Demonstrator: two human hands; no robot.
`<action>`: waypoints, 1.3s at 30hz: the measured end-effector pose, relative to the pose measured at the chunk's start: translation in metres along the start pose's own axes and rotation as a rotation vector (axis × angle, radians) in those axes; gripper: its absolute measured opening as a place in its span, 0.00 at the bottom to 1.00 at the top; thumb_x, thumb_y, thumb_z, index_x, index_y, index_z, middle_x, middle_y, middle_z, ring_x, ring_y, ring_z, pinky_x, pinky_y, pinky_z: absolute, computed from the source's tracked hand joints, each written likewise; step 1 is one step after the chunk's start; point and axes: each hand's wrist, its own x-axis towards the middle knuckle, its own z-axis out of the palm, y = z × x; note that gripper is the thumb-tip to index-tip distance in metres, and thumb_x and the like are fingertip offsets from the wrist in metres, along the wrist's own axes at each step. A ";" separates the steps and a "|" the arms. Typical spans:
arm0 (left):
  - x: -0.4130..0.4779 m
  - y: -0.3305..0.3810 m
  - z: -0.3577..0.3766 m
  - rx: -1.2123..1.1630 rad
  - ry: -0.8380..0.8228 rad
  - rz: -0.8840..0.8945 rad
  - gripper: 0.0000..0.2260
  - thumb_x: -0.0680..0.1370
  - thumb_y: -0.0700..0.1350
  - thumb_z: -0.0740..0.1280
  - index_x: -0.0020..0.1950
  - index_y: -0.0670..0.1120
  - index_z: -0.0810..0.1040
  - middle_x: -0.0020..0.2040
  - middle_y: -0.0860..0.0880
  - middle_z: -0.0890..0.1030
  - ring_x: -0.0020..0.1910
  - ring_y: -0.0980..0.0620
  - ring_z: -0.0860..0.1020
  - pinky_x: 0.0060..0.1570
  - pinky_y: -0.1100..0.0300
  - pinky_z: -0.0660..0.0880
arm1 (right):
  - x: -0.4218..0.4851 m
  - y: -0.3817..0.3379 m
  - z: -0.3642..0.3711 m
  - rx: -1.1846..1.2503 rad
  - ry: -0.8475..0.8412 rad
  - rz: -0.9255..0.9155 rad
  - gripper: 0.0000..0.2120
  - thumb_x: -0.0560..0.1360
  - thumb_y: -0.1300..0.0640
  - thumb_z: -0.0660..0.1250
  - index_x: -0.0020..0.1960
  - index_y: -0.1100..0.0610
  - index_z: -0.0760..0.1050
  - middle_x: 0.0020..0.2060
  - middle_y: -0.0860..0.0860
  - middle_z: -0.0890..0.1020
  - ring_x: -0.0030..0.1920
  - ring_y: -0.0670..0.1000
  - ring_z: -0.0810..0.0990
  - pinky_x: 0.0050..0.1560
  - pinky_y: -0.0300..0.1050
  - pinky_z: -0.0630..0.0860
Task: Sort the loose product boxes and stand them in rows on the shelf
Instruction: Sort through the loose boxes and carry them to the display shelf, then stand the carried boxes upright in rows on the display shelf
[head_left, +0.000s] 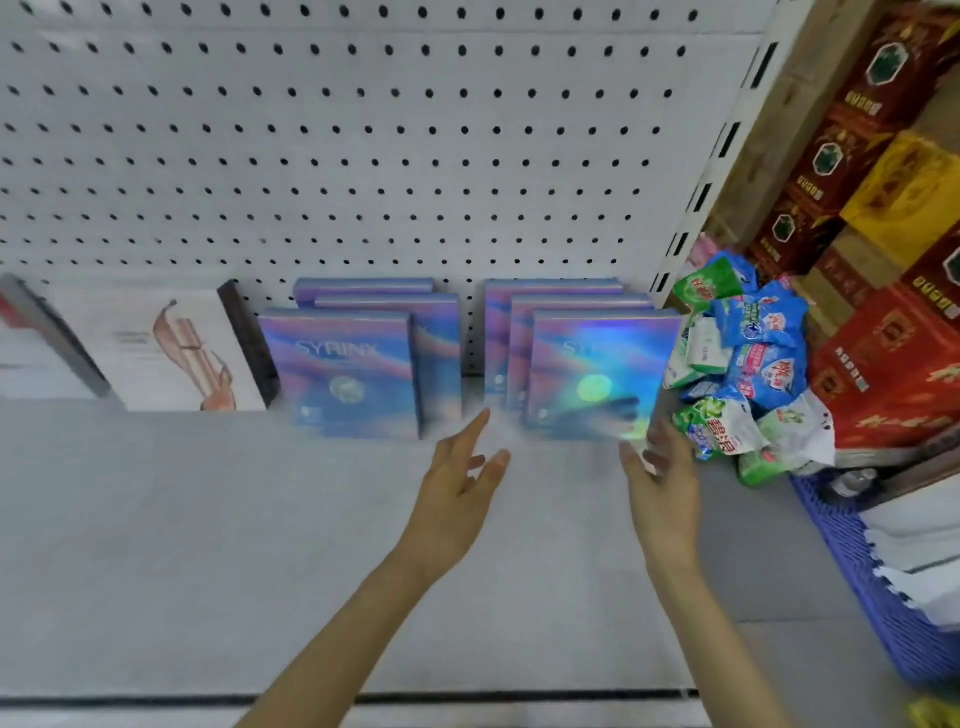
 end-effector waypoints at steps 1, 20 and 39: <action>-0.017 -0.004 -0.009 -0.008 0.003 -0.012 0.20 0.80 0.49 0.61 0.72 0.59 0.64 0.64 0.55 0.69 0.53 0.64 0.73 0.45 0.83 0.65 | -0.017 -0.002 0.002 0.017 -0.031 0.004 0.22 0.77 0.61 0.67 0.70 0.54 0.68 0.60 0.52 0.76 0.55 0.53 0.77 0.53 0.43 0.71; -0.315 -0.162 -0.293 0.093 0.480 -0.218 0.26 0.73 0.65 0.61 0.70 0.62 0.67 0.65 0.62 0.73 0.62 0.65 0.72 0.60 0.66 0.69 | -0.369 -0.067 0.198 -0.183 -1.166 -0.093 0.28 0.72 0.36 0.56 0.72 0.32 0.57 0.64 0.30 0.66 0.61 0.29 0.67 0.48 0.23 0.68; -0.509 -0.309 -0.551 -0.233 0.828 -0.324 0.17 0.74 0.54 0.67 0.62 0.65 0.72 0.56 0.67 0.78 0.55 0.62 0.78 0.53 0.70 0.73 | -0.674 -0.097 0.432 -0.218 -1.305 -0.308 0.24 0.74 0.49 0.67 0.69 0.44 0.69 0.61 0.39 0.77 0.58 0.36 0.76 0.52 0.24 0.71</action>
